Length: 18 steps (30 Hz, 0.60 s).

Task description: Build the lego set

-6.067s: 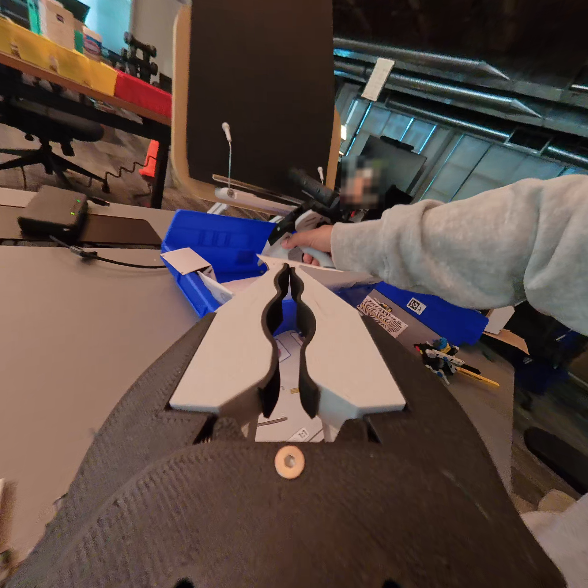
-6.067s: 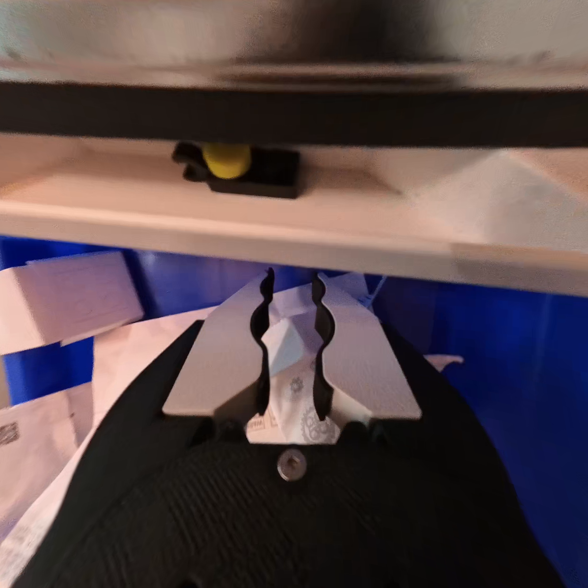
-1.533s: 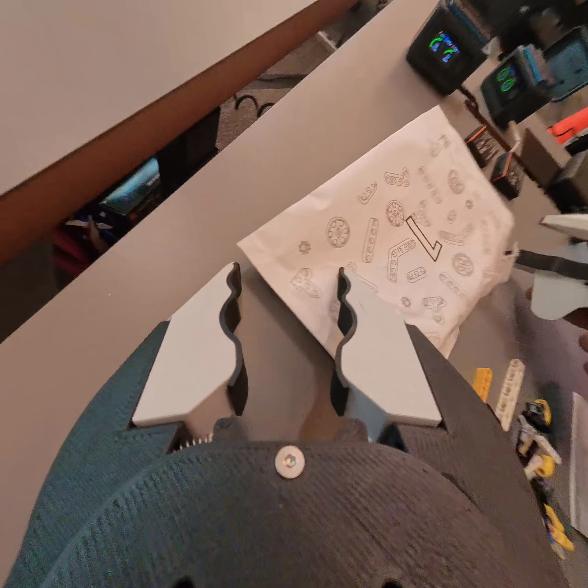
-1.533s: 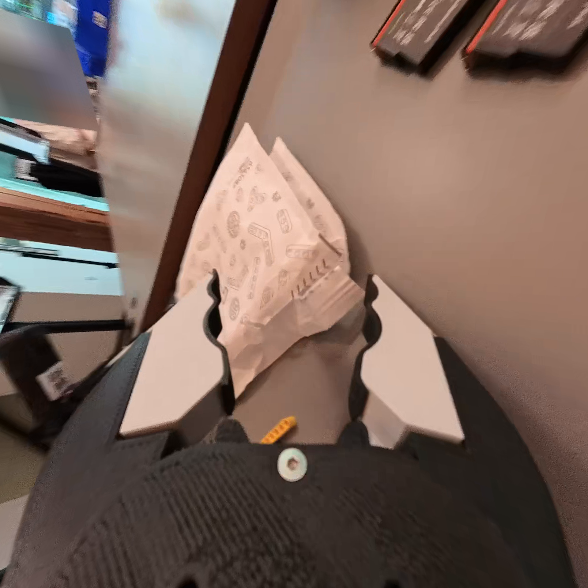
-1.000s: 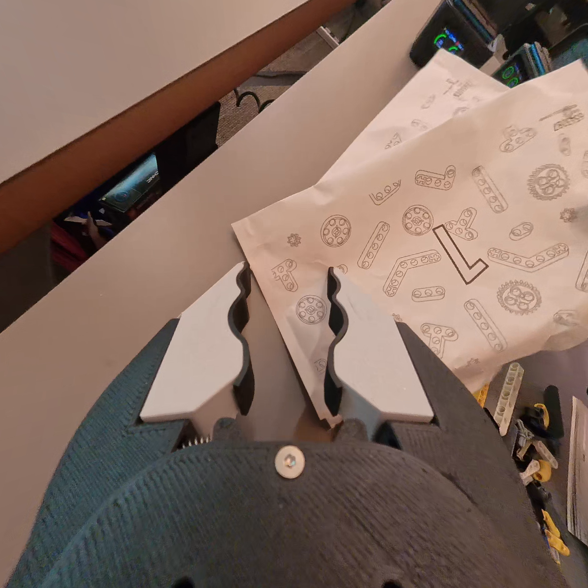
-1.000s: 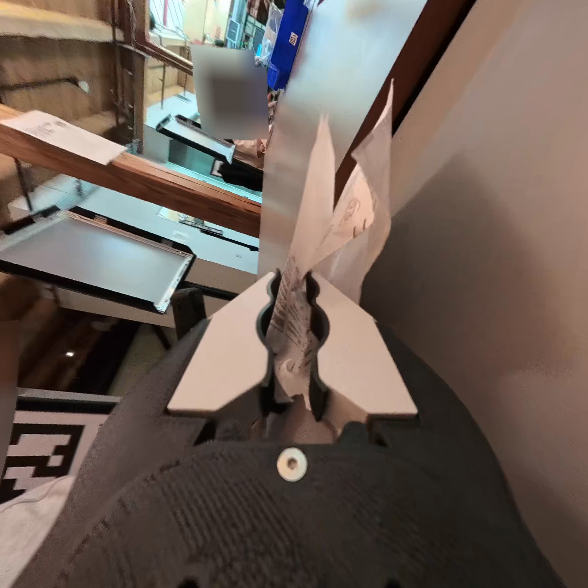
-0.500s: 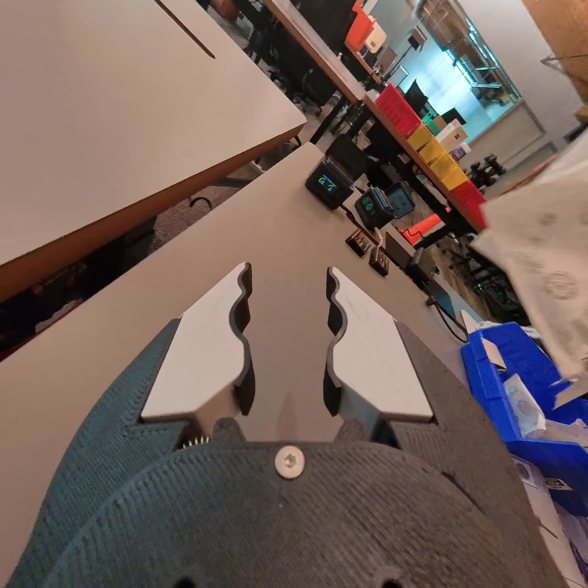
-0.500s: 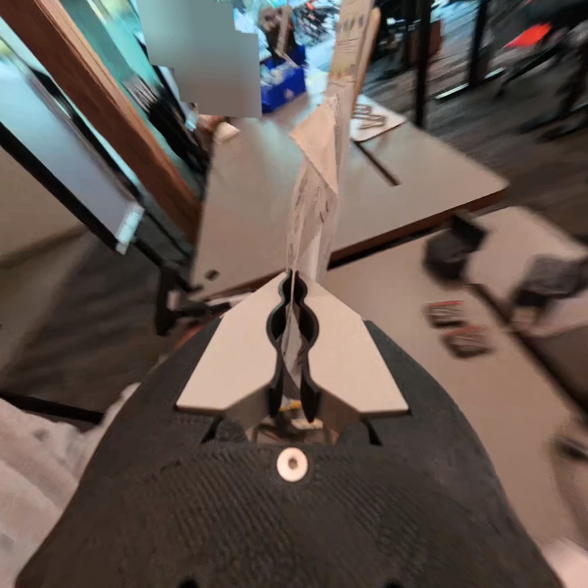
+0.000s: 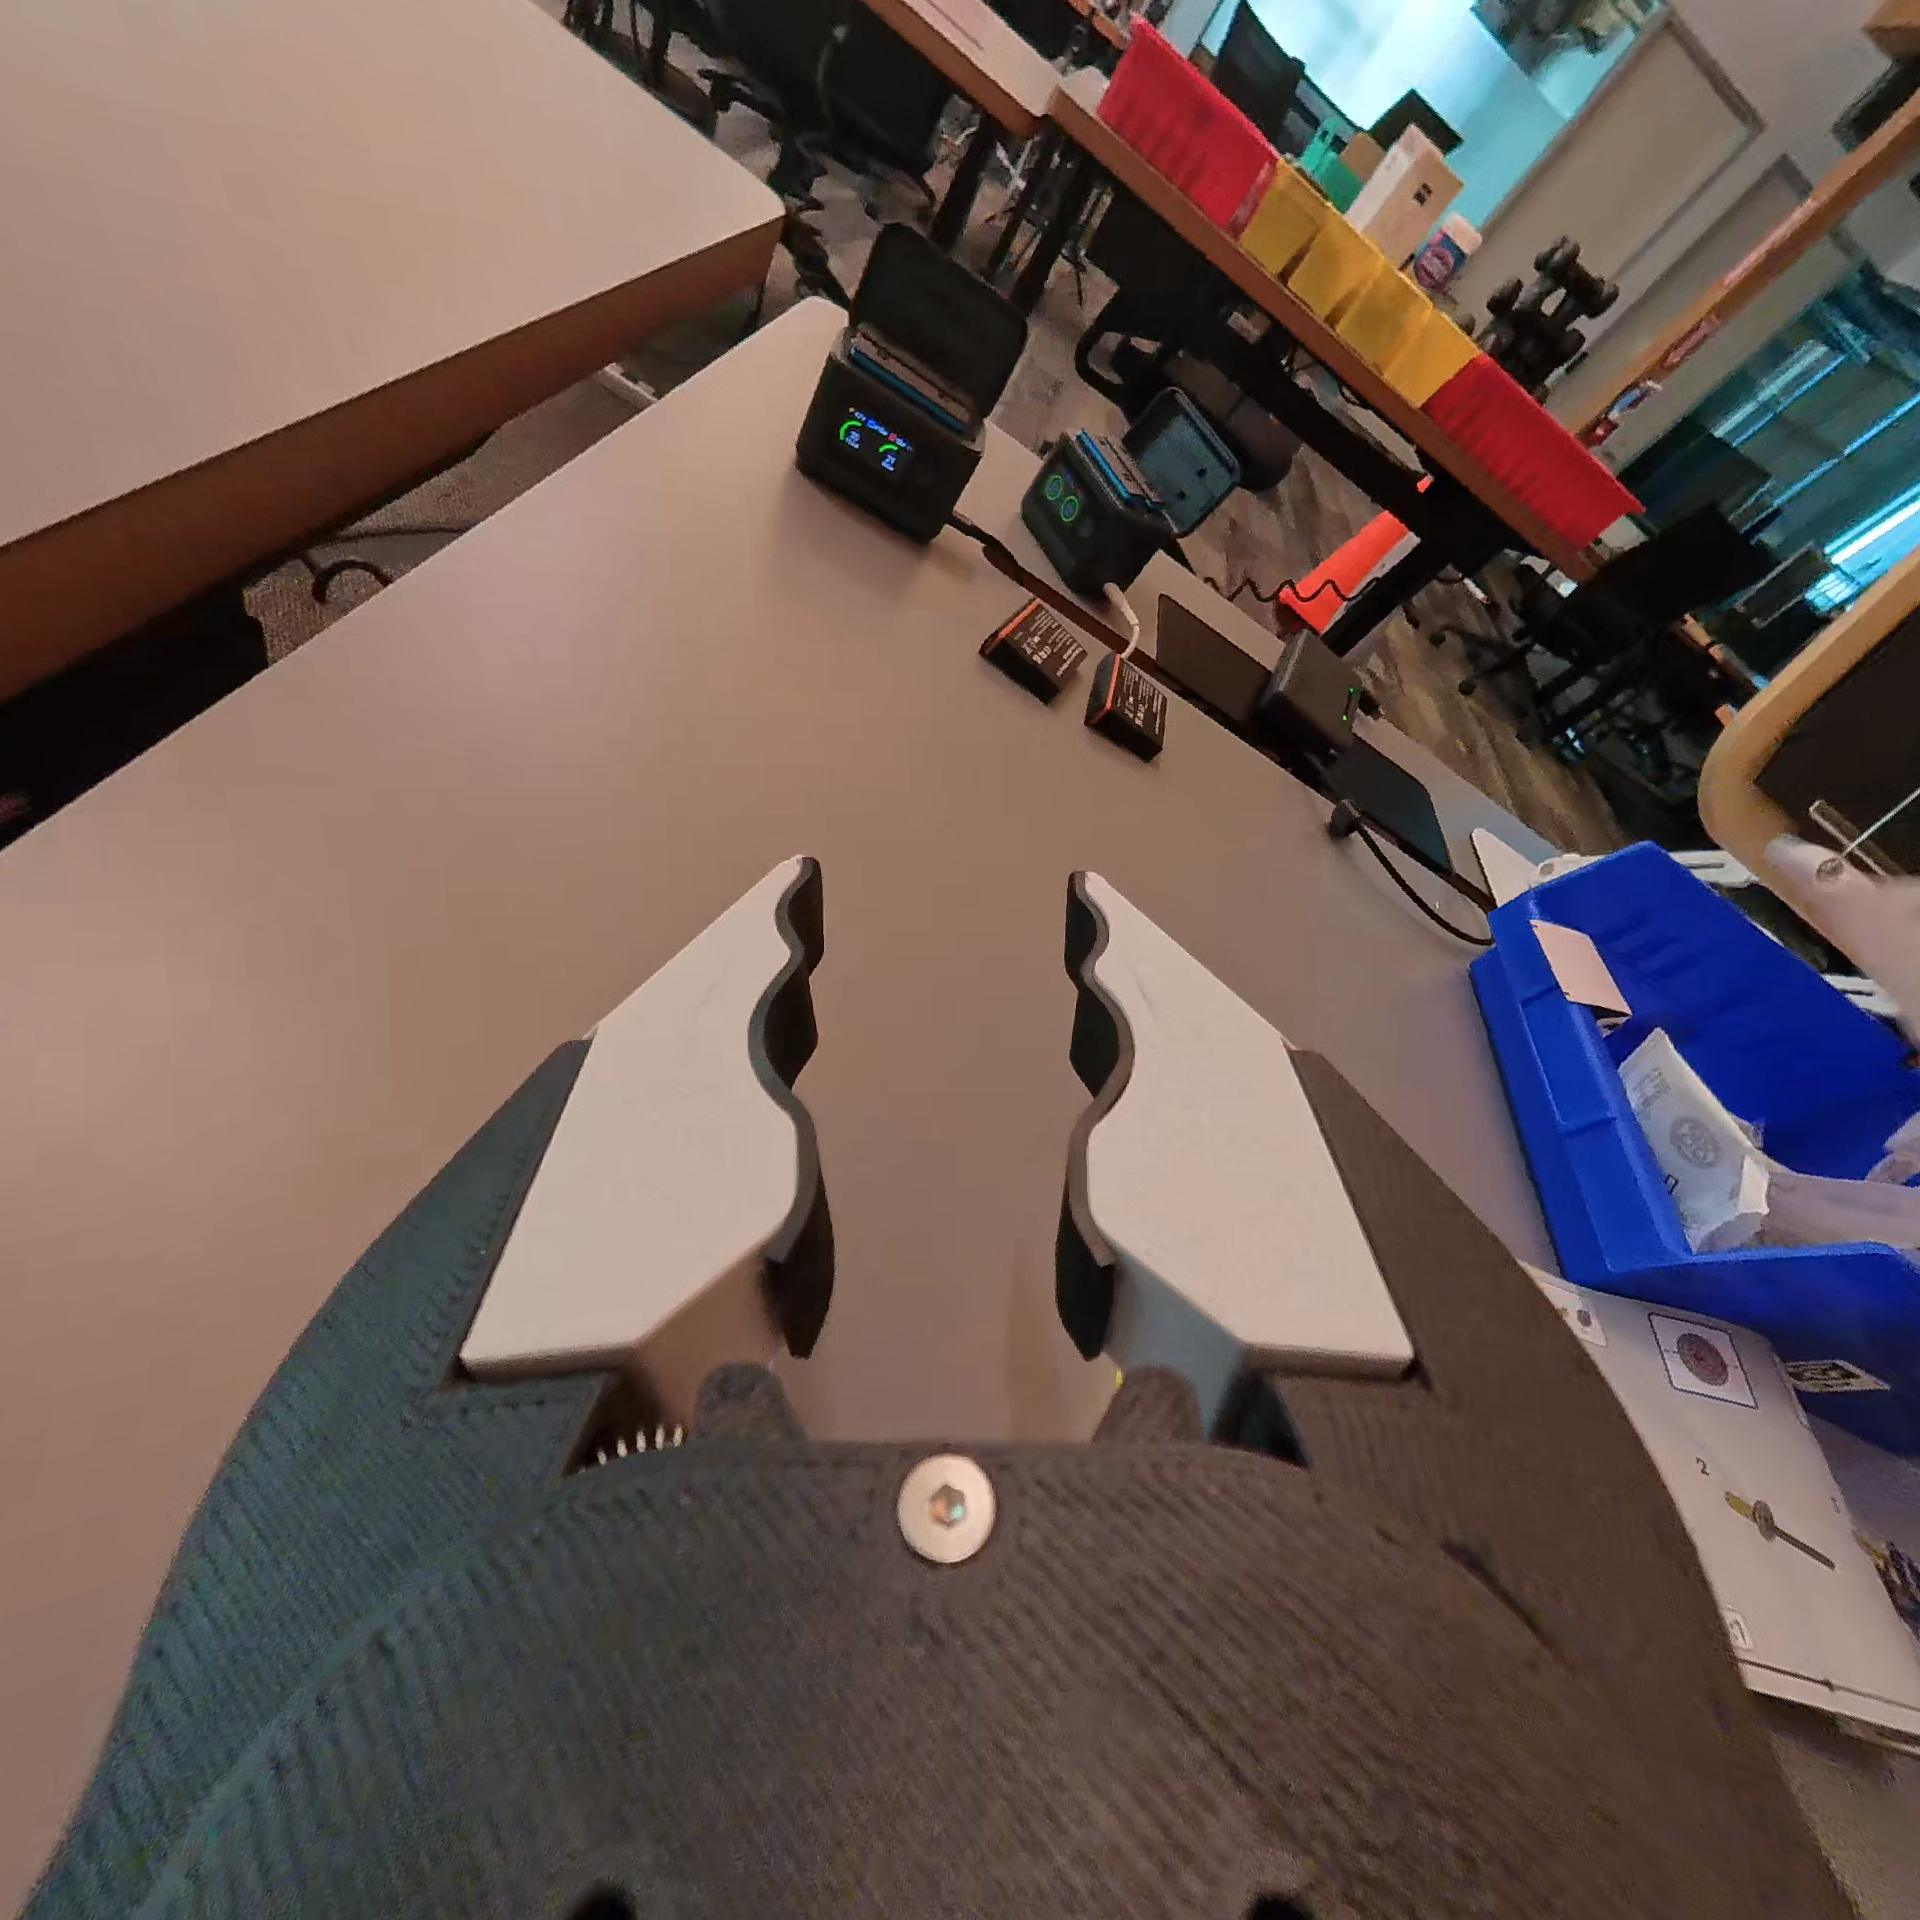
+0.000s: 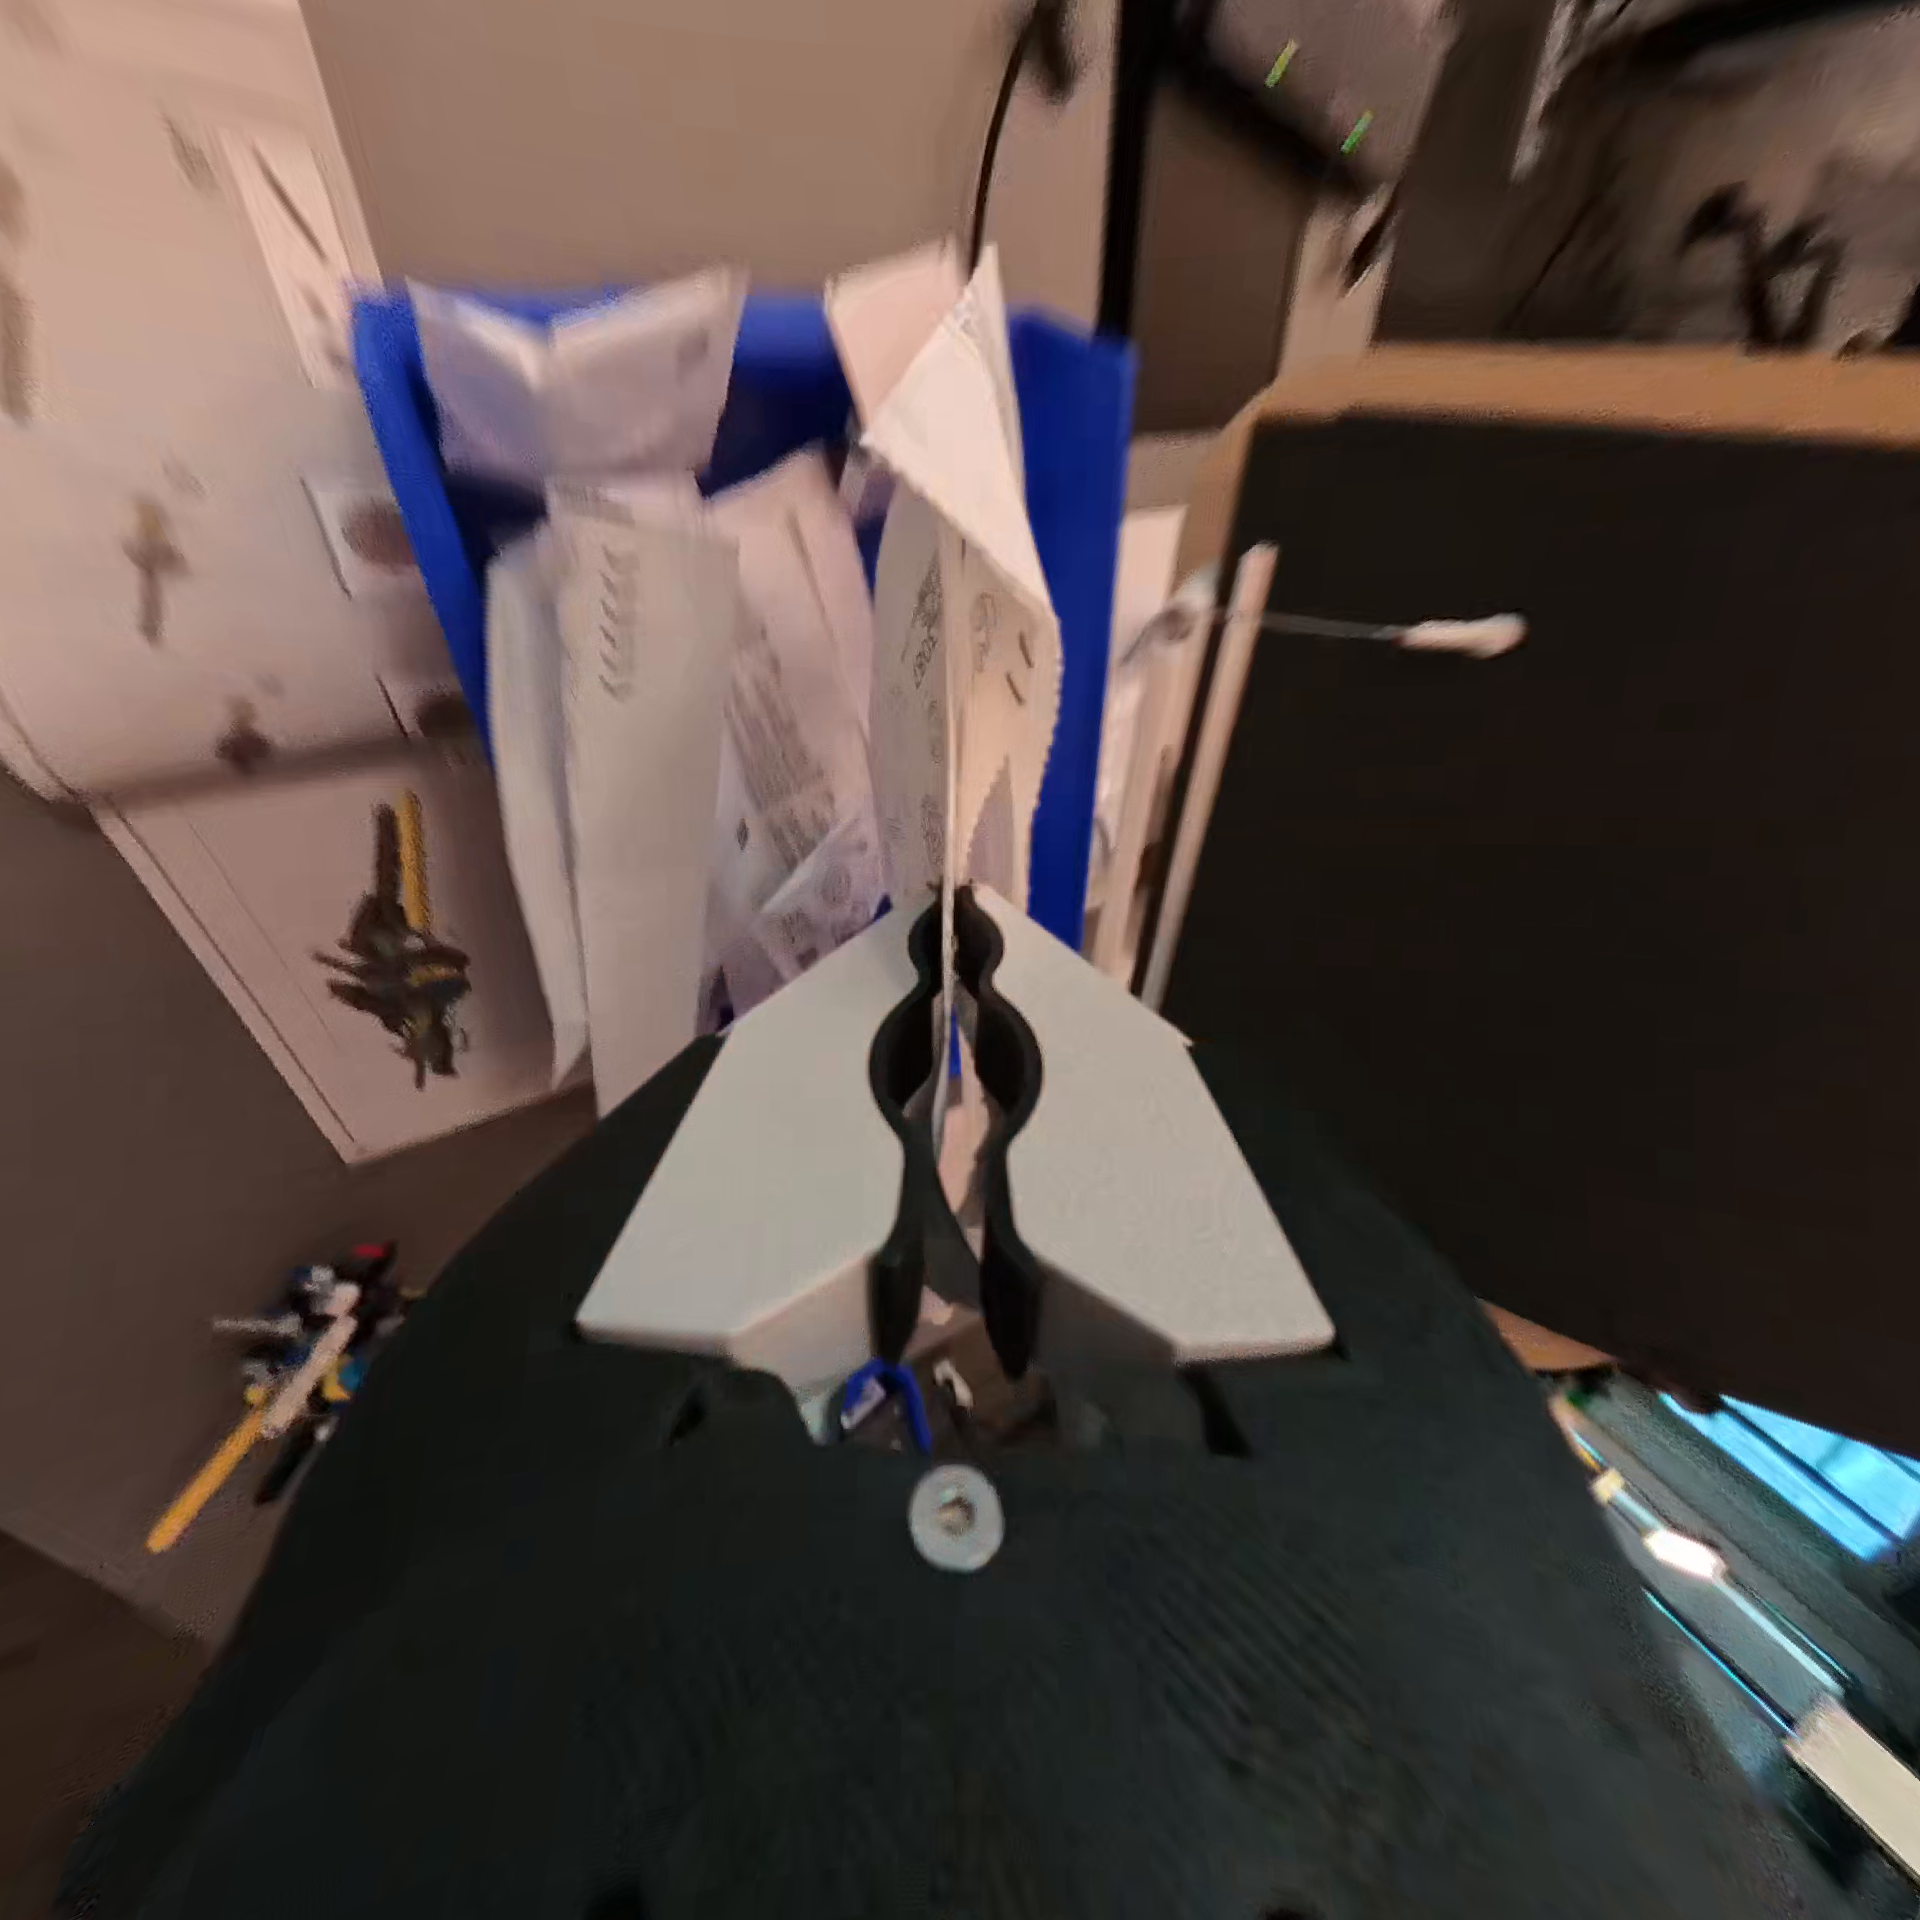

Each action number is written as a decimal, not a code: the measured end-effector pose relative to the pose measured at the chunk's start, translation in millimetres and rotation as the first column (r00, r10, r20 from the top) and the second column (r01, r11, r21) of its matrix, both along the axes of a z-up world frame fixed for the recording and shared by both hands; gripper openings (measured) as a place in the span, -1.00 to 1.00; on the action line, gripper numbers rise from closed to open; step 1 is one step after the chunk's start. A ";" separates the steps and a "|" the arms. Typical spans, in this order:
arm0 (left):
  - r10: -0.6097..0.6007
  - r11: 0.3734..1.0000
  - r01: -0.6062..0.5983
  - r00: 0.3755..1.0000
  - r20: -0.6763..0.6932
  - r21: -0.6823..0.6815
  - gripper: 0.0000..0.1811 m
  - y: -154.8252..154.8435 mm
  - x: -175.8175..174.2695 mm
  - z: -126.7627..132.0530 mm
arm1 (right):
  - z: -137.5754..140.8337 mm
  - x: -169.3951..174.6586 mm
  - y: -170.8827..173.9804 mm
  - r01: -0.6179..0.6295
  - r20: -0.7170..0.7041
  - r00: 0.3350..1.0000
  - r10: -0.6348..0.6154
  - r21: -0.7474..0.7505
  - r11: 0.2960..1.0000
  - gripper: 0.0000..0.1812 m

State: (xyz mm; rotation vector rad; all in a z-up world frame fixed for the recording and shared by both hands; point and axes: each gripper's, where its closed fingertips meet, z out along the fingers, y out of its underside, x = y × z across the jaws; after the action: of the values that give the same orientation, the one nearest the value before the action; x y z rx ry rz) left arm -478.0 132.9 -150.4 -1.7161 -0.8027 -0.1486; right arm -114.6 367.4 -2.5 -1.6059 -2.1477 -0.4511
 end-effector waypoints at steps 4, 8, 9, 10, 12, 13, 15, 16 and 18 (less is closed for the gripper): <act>-0.024 1.000 0.024 0.999 -0.027 0.000 -0.49 5.9 8.3 6.9 | -73.4 20.9 19.4 0.053 0.123 0.991 -0.043 -0.078 0.995 -1.00; -0.053 0.999 0.052 0.997 -0.058 -0.009 -0.49 13.1 16.8 13.5 | -82.3 0.6 26.0 0.094 -0.025 0.995 -0.099 -0.139 0.986 -0.61; -0.061 0.998 0.060 0.996 -0.066 -0.012 -0.49 15.0 19.7 15.3 | -77.8 0.4 24.7 0.115 -0.068 0.989 -0.128 -0.160 0.980 -0.47; -0.071 0.997 0.071 0.995 -0.073 -0.014 -0.49 17.4 23.1 16.9 | -70.9 2.4 23.2 0.136 -0.124 0.980 -0.159 -0.174 0.975 -0.34; -0.100 0.995 0.099 0.991 -0.083 -0.016 -0.49 23.8 32.7 20.0 | -53.0 13.6 17.9 0.175 -0.261 0.939 -0.223 -0.196 0.965 -0.23; -0.121 0.993 0.120 0.989 -0.085 -0.015 -0.49 28.2 39.4 21.2 | -43.4 22.2 13.9 0.188 -0.338 0.908 -0.250 -0.206 0.960 -0.18; -0.181 0.983 0.181 0.981 -0.074 -0.006 -0.49 40.6 59.5 23.4 | -25.3 47.8 7.8 0.222 -0.482 0.822 -0.302 -0.217 0.951 -0.07; -0.221 0.975 0.221 0.973 -0.060 0.000 -0.48 48.3 73.3 24.4 | -18.3 63.8 5.5 0.244 -0.544 0.771 -0.331 -0.229 0.943 -0.09; -0.318 0.948 0.318 0.948 -0.026 -0.001 -0.47 64.7 108.5 25.0 | -9.8 99.5 3.7 0.294 -0.649 0.646 -0.402 -0.275 0.915 -0.12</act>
State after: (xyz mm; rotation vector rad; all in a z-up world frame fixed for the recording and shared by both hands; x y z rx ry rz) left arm -369.5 197.6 -125.5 -1.8319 -0.5007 -0.3464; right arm -15.1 371.0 -12.3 -1.8843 -1.3137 0.2135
